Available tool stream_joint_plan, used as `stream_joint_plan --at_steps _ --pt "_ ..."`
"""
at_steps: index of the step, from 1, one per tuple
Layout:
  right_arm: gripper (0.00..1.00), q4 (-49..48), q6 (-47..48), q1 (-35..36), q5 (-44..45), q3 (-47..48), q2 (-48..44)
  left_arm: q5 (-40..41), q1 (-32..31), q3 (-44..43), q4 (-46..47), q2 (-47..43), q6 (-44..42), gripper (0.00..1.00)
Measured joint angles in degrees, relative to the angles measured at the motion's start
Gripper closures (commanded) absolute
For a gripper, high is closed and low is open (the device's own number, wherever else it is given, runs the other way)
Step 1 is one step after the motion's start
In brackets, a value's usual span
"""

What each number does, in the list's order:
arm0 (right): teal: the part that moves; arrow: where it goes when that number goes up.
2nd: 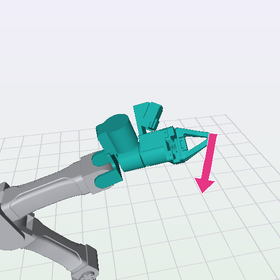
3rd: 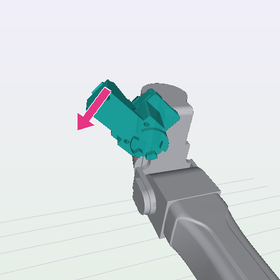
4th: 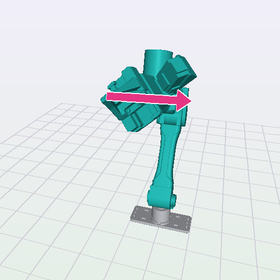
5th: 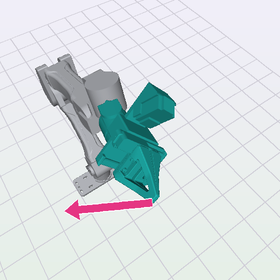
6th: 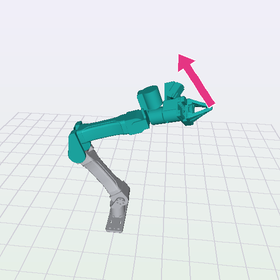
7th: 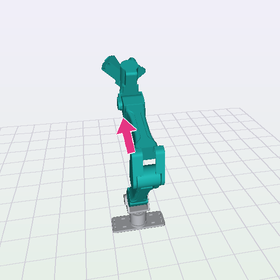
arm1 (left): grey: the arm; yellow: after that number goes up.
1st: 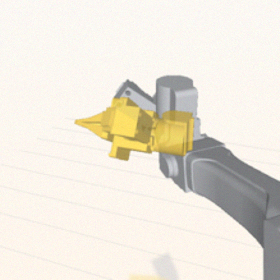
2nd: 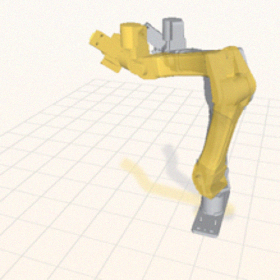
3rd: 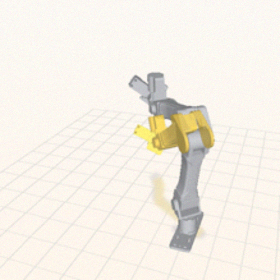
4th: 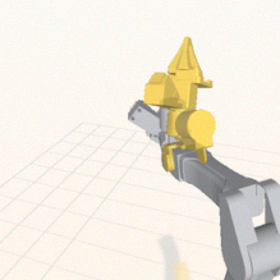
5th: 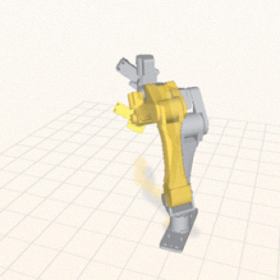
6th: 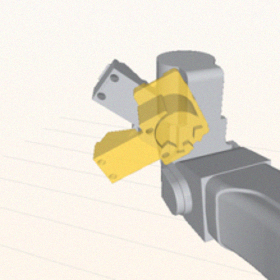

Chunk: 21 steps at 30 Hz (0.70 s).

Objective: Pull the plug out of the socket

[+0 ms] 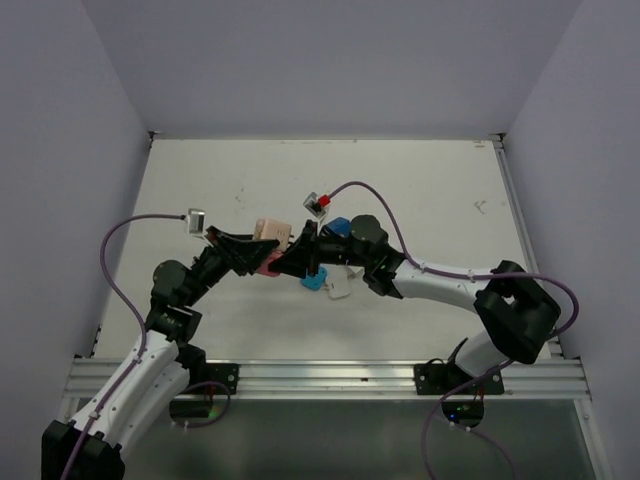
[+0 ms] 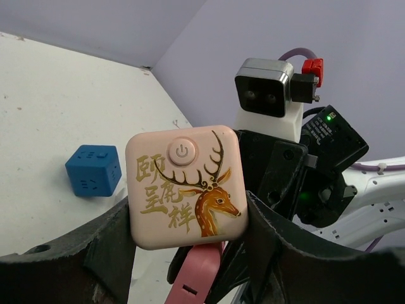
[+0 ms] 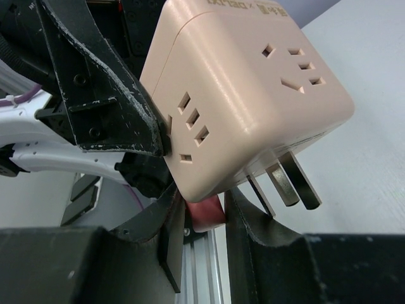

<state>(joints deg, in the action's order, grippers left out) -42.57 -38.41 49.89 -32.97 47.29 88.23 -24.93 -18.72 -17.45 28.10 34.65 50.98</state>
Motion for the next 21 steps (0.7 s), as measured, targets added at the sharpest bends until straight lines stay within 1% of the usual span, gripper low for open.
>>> stream_joint_plan --at_steps 1,3,4,6,7,9,12,14,18,21 --pt "1.0 1.4 0.74 0.0 -0.22 0.33 -0.35 -0.22 0.0 0.13 -0.04 -0.33 -0.24 0.56" --pt "1.0 4.46 2.54 0.0 -0.81 1.33 -1.01 -0.46 0.0 0.22 -0.28 -0.96 -0.7 0.45" --pt "1.0 5.97 3.56 0.0 -1.05 1.81 -1.4 -0.63 0.0 0.22 -0.37 -1.33 -0.87 0.36" --pt "1.0 8.57 5.31 -0.02 -1.6 2.67 -2.05 -0.94 0.02 0.22 -0.48 -1.77 -1.2 0.29" --pt "1.0 9.88 5.95 -0.02 -2.21 3.26 -2.32 -1.38 0.04 0.24 -0.94 -1.88 -2.1 0.22" --pt "1.0 13.4 7.26 -0.04 -2.95 4.81 -2.73 -2.43 0.07 0.24 -1.73 -1.77 -3.21 0.13" --pt "1.0 17.4 9.16 -0.07 -4.13 6.14 -2.8 -4.11 0.07 0.24 -2.32 -1.51 -3.96 0.09" --pt "1.0 18.91 10.08 -0.15 -4.57 6.23 -2.8 -4.94 0.07 0.24 -2.82 -1.03 -4.09 0.07" --pt "1.0 21.9 12.24 -0.26 -5.64 6.38 -2.8 -5.88 0.07 0.24 -4.07 -0.63 -4.07 0.01" --pt "1.0 23.47 13.57 -0.26 -6.12 6.51 -2.8 -5.9 0.07 0.22 -5.07 -0.66 -4.04 0.01"
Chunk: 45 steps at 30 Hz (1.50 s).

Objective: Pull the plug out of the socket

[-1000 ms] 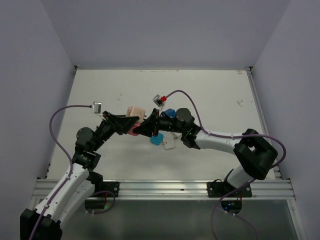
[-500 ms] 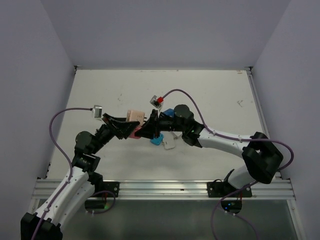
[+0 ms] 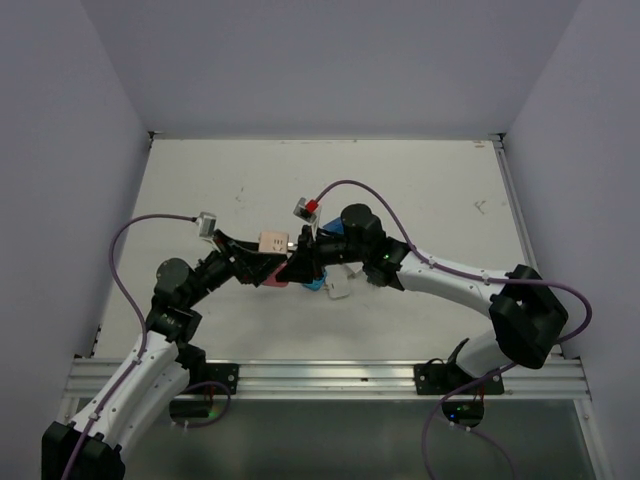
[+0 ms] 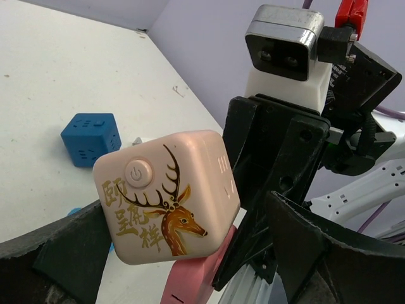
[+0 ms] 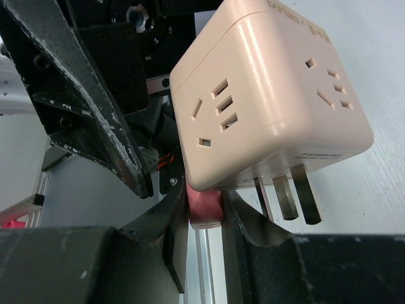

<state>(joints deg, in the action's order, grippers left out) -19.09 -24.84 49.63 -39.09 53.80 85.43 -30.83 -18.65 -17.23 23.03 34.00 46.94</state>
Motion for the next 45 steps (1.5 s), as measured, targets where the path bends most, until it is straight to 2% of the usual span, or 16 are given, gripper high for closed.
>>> stream_joint_plan --at_steps 8,18,29,32,36,43,45 --pt "1.0 3.63 3.08 -0.11 -1.51 0.0 0.0 0.07 0.0 0.0 -1.81 0.09 0.68 0.02" --pt "1.0 5.88 5.66 -0.98 -4.28 0.63 0.0 0.66 0.04 -0.02 -2.29 0.22 1.95 0.23" --pt "1.0 6.23 7.13 -1.55 -7.02 0.96 0.48 0.87 0.15 0.0 -2.64 -0.11 2.6 0.43" --pt "1.0 6.21 7.26 -1.62 -8.11 1.4 1.01 0.92 0.15 0.0 -2.62 -0.42 2.78 0.5" --pt "1.0 6.05 7.28 -1.73 -9.6 1.79 1.7 1.11 0.22 0.68 -2.25 -1.36 3.1 0.68" --pt "1.0 2.6 4.42 -2.4 -11.61 1.22 2.71 1.86 0.26 2.27 -0.15 -3.32 3.52 0.74" --pt "1.0 0.68 3.08 -2.56 -12.33 0.92 3.08 2.14 0.26 2.8 0.55 -3.98 3.56 0.8"
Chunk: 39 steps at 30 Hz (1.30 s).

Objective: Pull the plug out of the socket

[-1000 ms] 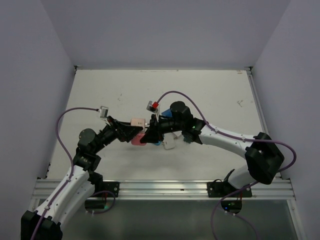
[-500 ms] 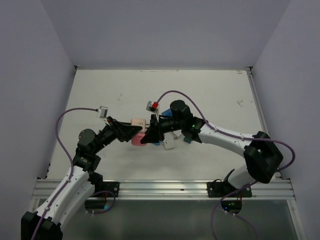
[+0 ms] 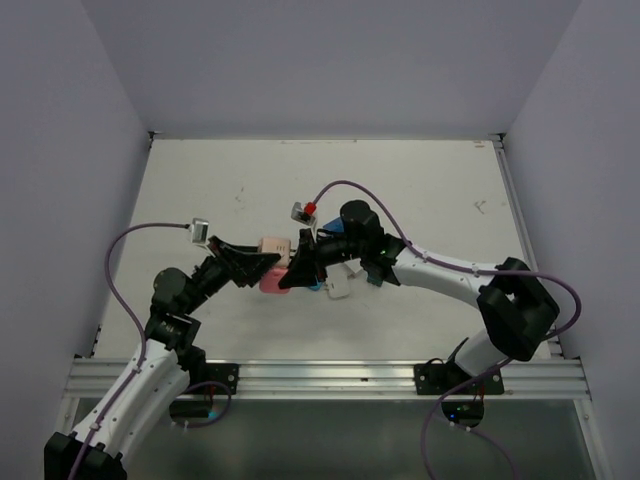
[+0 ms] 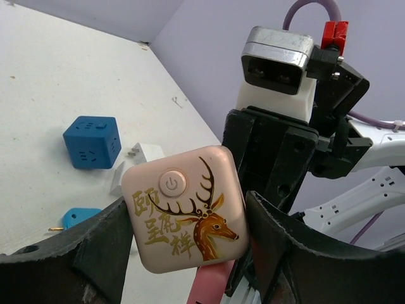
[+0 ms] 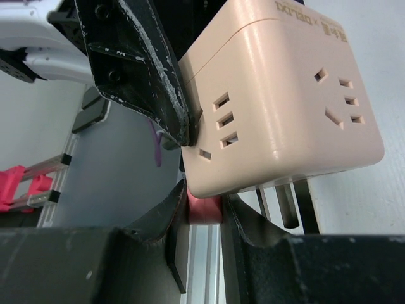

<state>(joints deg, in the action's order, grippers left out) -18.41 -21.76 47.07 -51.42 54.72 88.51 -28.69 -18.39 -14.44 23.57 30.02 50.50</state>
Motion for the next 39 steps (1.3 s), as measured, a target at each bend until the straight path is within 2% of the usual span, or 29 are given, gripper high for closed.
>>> stream_joint_plan --at_steps 7,10,11,14,22,26,29,39 --pt "0.99 -10.91 -8.39 -0.42 -2.19 -2.75 2.75 1.07 0.13 2.19 2.43 -1.42 0.5 0.87" --pt "0.9 -15.52 -12.04 -0.63 -2.78 -3.63 4.24 1.4 0.39 2.71 2.71 -1.42 0.79 0.88" --pt "0.83 -17.09 -13.31 -0.66 -2.95 -4.02 4.68 1.57 0.39 2.93 2.95 -1.44 0.87 0.91" --pt "0.7 -22.14 -16.83 -0.72 -3.15 -5.4 5.64 1.75 0.39 3.13 3.13 -1.44 0.98 0.91" --pt "0.59 -31.52 -22.88 -0.96 -2.08 -7.98 6.1 2.47 0.39 4.07 6.32 -1.44 0.98 0.97" --pt "0.47 -32.7 -23.8 -0.96 -1.97 -8.2 6.1 3.04 0.42 5.01 8.52 -1.25 1.14 1.0" --pt "0.46 -33.09 -25.05 -1.07 -1.14 -8.28 6.1 3.06 0.68 5.9 11.02 -0.74 1.49 1.0" --pt "0.48 -33.92 -31.1 -1.33 0.96 -10.47 10.67 -1.68 0.2 5.97 27.8 -0.72 4.61 1.0"
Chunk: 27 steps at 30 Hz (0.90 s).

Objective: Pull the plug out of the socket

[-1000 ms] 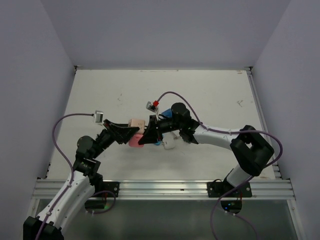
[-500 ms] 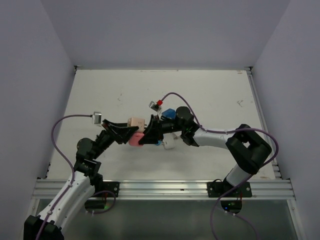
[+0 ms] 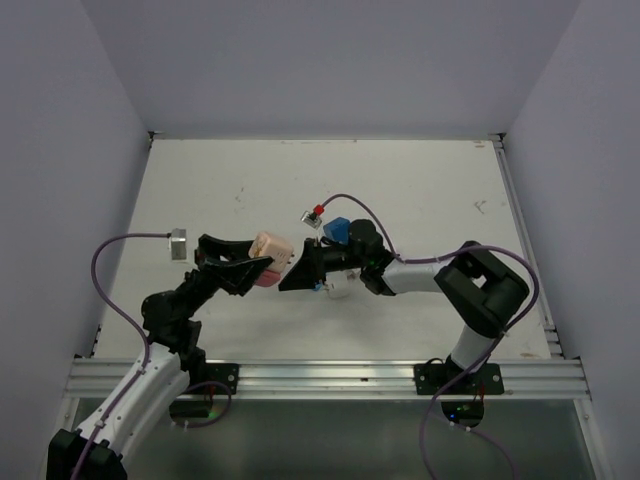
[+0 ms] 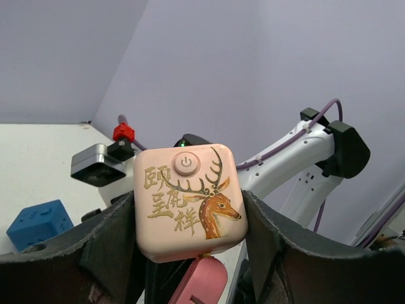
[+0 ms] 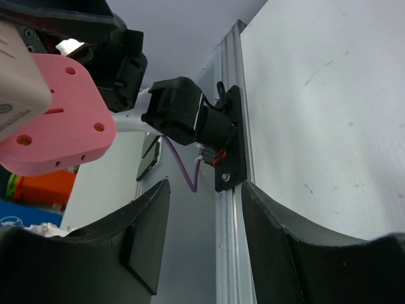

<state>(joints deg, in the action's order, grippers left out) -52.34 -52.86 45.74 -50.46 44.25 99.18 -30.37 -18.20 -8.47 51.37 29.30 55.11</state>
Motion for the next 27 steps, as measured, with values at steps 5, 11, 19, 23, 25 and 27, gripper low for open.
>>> stream_joint_plan --at_steps 5,11,19,23,25,27 --pt "0.45 -3.98 -2.25 -0.04 0.28 -1.03 0.5 -0.52 0.0 0.0 2.89 0.33 1.31 1.0" --pt "0.31 -0.35 2.47 -0.04 2.23 -3.54 -3.02 -0.94 0.0 0.0 2.93 0.28 1.25 1.0" --pt "0.18 28.46 23.3 -0.07 9.44 -1.44 -18.78 -2.47 0.0 -0.9 -4.02 -0.44 -2.71 1.0" --pt "0.15 40.3 31.63 -0.07 13.86 1.25 -23.17 -4.39 0.0 -3.76 -11.34 0.83 -7.08 1.0" --pt "0.12 44.22 34.53 -0.07 15.13 1.57 -24.59 -6.86 0.0 -5.44 -13.79 2.54 -9.22 1.0" --pt "0.08 47.54 36.83 -0.13 15.56 1.64 -25.77 -10.32 0.0 -7.28 -15.43 5.16 -10.64 1.0"
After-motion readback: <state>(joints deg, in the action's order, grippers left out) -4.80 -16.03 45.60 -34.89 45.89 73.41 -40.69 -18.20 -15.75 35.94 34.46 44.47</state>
